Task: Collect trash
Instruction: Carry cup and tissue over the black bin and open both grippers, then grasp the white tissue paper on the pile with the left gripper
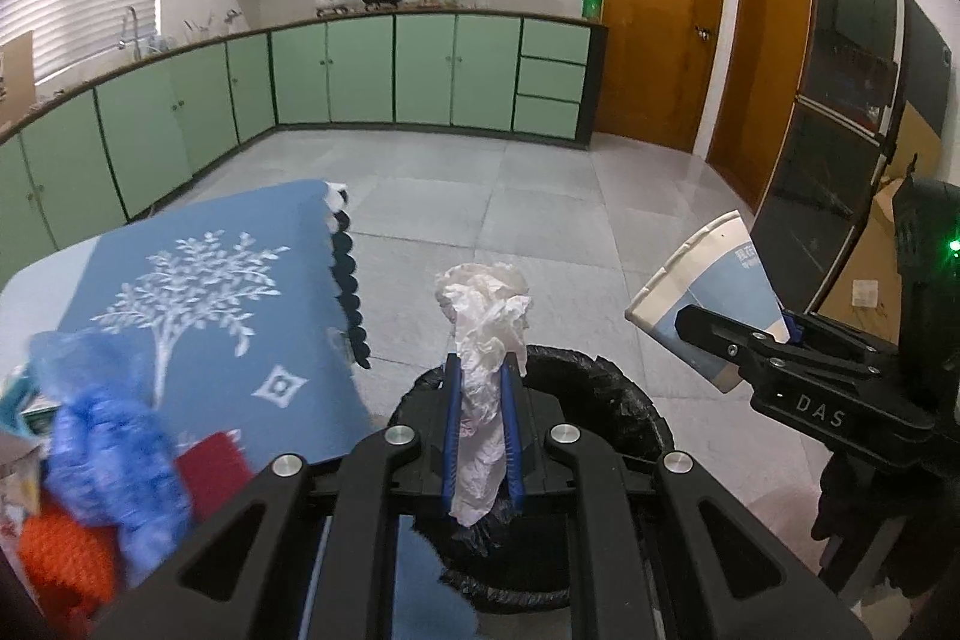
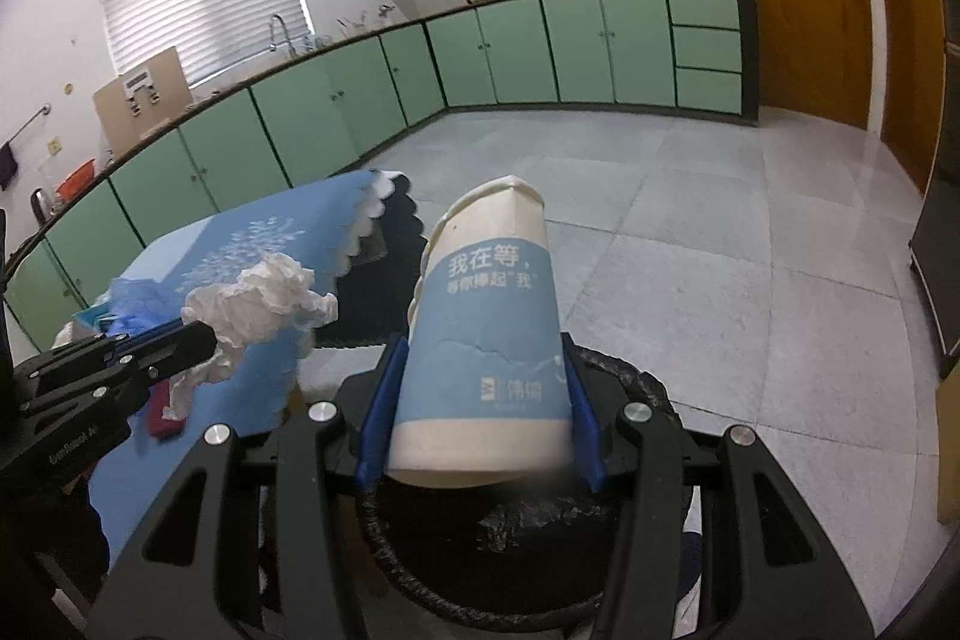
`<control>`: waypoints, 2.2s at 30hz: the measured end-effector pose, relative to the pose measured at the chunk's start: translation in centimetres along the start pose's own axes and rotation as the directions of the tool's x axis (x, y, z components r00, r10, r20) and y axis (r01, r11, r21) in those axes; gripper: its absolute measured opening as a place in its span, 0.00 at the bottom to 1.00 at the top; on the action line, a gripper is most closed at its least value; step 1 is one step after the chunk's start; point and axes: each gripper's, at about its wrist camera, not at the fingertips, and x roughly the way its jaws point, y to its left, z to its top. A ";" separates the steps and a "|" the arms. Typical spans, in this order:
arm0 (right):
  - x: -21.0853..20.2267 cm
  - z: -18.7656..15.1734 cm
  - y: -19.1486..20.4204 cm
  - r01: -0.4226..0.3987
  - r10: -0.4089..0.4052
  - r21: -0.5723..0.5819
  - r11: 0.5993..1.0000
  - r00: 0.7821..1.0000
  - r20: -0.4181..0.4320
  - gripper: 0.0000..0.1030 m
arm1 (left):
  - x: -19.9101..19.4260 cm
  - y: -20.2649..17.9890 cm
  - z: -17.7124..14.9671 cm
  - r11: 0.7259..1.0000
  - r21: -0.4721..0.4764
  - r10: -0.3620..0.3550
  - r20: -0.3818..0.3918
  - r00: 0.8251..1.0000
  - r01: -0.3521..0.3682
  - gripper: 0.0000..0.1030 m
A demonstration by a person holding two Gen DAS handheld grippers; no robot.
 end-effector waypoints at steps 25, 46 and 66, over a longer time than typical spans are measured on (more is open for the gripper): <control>-0.7 0.9 1.3 0.053 -0.055 0.046 0.998 0.997 0.061 0.92 | -3.3 3.5 0.4 0.996 -0.038 0.087 0.035 0.996 -0.086 0.65; -2.9 -0.2 20.4 -0.156 0.169 -0.133 0.979 0.982 0.090 0.95 | -16.6 17.4 -6.8 0.835 -0.205 0.529 0.043 0.847 -0.511 0.79; -0.7 -1.9 24.3 -0.183 0.194 -0.246 0.952 0.981 0.021 0.95 | -14.1 19.9 -8.8 0.842 -0.261 0.483 -0.021 0.875 -0.471 0.19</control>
